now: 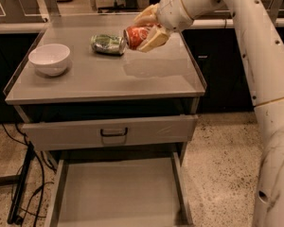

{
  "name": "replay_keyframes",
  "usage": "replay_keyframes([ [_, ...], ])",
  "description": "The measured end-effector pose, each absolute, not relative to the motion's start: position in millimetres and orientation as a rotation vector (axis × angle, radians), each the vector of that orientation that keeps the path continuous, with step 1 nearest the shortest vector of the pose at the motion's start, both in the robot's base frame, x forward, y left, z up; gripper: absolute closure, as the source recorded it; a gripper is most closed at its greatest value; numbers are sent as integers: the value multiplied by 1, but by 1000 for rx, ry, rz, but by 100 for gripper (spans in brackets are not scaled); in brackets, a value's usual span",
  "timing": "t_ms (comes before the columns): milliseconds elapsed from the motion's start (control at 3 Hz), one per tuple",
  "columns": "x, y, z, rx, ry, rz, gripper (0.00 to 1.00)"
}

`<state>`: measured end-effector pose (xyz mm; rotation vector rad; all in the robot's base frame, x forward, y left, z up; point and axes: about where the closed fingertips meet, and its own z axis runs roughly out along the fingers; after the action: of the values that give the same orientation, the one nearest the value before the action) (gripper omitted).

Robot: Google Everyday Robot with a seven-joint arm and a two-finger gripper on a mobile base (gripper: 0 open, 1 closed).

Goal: Pick coke can from middle drawer and place on counter

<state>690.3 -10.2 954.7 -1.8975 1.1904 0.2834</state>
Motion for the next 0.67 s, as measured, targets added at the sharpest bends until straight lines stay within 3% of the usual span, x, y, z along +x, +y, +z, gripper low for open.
replay_keyframes([
  [667,683,2,928,-1964,1231,295,100],
])
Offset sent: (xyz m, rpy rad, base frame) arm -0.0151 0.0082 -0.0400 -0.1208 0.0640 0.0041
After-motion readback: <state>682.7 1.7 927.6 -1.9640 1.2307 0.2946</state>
